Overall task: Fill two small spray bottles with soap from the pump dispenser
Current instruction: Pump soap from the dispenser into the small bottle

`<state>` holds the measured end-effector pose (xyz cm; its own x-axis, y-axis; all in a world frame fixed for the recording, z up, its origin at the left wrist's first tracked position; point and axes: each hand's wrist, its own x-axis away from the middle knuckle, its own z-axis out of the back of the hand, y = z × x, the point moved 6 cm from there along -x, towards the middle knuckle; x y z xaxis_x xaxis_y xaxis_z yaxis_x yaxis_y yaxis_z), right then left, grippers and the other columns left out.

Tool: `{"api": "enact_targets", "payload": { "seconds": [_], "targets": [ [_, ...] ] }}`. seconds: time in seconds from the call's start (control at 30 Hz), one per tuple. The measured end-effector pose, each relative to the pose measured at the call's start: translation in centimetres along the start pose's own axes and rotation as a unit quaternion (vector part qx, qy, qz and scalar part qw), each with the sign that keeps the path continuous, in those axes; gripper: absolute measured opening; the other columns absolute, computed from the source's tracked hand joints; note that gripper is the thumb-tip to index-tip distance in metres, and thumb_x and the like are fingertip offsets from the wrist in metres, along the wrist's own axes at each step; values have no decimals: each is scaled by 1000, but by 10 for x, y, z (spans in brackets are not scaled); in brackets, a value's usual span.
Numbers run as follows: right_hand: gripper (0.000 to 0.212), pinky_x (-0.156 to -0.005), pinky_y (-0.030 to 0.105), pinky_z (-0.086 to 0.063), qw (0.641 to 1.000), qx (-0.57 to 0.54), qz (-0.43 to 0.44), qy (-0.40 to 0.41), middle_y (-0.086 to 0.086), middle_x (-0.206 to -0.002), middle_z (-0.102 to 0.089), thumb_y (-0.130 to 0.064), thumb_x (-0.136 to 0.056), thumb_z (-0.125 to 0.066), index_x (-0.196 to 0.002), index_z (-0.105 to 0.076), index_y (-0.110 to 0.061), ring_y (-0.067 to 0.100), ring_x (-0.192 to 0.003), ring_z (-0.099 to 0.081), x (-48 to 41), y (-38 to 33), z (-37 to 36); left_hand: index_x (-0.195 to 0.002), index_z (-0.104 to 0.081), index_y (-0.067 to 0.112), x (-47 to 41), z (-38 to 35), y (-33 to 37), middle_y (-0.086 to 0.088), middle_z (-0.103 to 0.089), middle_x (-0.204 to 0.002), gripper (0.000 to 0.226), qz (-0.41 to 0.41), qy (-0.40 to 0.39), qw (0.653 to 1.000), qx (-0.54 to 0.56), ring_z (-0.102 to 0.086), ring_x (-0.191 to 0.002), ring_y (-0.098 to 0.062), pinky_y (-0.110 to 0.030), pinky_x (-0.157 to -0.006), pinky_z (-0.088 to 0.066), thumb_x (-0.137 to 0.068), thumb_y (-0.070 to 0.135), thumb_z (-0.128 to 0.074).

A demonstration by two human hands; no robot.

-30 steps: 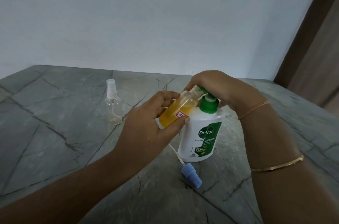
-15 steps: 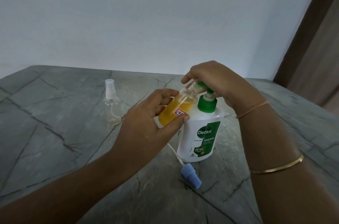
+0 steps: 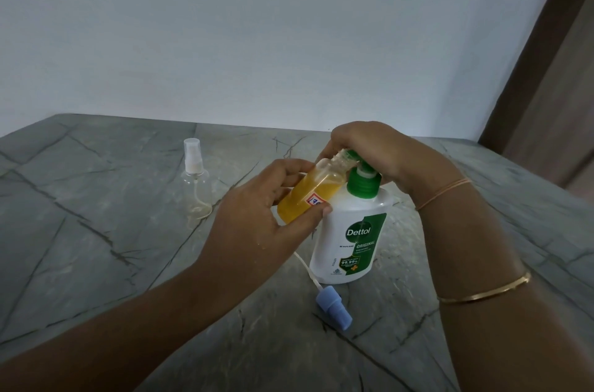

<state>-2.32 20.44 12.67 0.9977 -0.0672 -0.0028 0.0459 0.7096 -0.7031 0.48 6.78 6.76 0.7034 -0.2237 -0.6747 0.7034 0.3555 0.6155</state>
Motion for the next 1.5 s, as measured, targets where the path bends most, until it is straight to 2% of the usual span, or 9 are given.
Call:
{"api": "enact_targets", "payload": {
  "seconds": [0.07, 0.17, 0.37, 0.67, 0.77, 0.87, 1.07, 1.3, 1.5],
  "targets": [
    [37, -64, 24, -37, 1000, 14, 17, 11, 14, -86, -58, -12, -93, -38, -116, -56, 11, 18, -69, -44, -2, -3, 2, -110, -50, 39, 0, 1, 1, 26, -61, -98, 45, 2, 2, 1000, 5, -61, -92, 4, -16, -78, -52, -70, 57, -58],
    [29, -48, 10, -41, 999, 12, 26, 26, -10, -75, -54, -13, -94, -40, -107, -65, -7, 5, -58, -50, -4, -6, 6, -110, -51, 38, -1, 2, 1, 21, -64, -101, 44, 11, 7, 1000, 10, -63, -90, 1, -23, -76, -56, -71, 54, -64],
    [28, -56, 17, -40, 998, -14, 38, 44, -2, -91, -62, -16, -93, -41, -105, -65, -9, 6, -67, -55, -4, -9, 7, -109, -50, 39, -1, 3, 2, 29, -59, -97, 41, 14, 5, 1000, 3, -62, -91, 3, -20, -76, -55, -71, 52, -62],
    [40, -48, 19, -34, 1000, 11, -5, -14, 1, -70, -50, -12, -93, -37, -127, -51, 5, 10, -51, -46, 4, -1, -1, -107, -48, 43, 0, 3, 3, 32, -58, -95, 42, 3, -5, 1000, 6, -58, -93, 9, -9, -75, -49, -69, 60, -55],
    [40, -52, 22, -34, 1000, 14, 1, -11, 4, -73, -54, -11, -93, -36, -125, -52, 7, 10, -55, -44, 4, -3, -3, -107, -47, 44, 0, 2, 2, 33, -57, -95, 43, 9, -7, 1000, 6, -58, -94, 9, -7, -75, -48, -69, 61, -55],
    [39, -62, 26, -37, 999, 21, 25, 11, 12, -93, -62, -14, -94, -34, -120, -56, 6, 11, -62, -47, 1, -6, 0, -107, -48, 41, 0, 3, 2, 32, -57, -94, 42, 11, -3, 1000, 7, -58, -93, 8, -7, -75, -48, -70, 55, -62],
    [29, -55, 18, -40, 998, 0, 33, 52, -6, -76, -57, -18, -93, -40, -103, -66, -9, 7, -61, -50, -9, -6, 8, -106, -48, 40, -2, 4, 3, 32, -56, -95, 40, 17, -2, 1000, 11, -59, -93, 6, -13, -78, -51, -72, 53, -65],
    [35, -48, 16, -39, 999, -3, 22, 36, 6, -83, -55, -17, -95, -40, -115, -62, 1, 13, -61, -48, -9, -5, 7, -105, -45, 45, -2, 4, 2, 35, -55, -93, 39, 20, -5, 1000, 3, -57, -95, 10, -8, -75, -49, -70, 53, -60],
    [40, -54, 22, -34, 999, 29, 16, -16, 10, -85, -59, -12, -93, -37, -126, -51, 6, 9, -57, -46, 1, -3, -1, -107, -49, 41, -1, 3, 3, 31, -58, -96, 43, 6, -2, 1000, 10, -59, -93, 6, -11, -77, -50, -69, 59, -57]
  ]
}}
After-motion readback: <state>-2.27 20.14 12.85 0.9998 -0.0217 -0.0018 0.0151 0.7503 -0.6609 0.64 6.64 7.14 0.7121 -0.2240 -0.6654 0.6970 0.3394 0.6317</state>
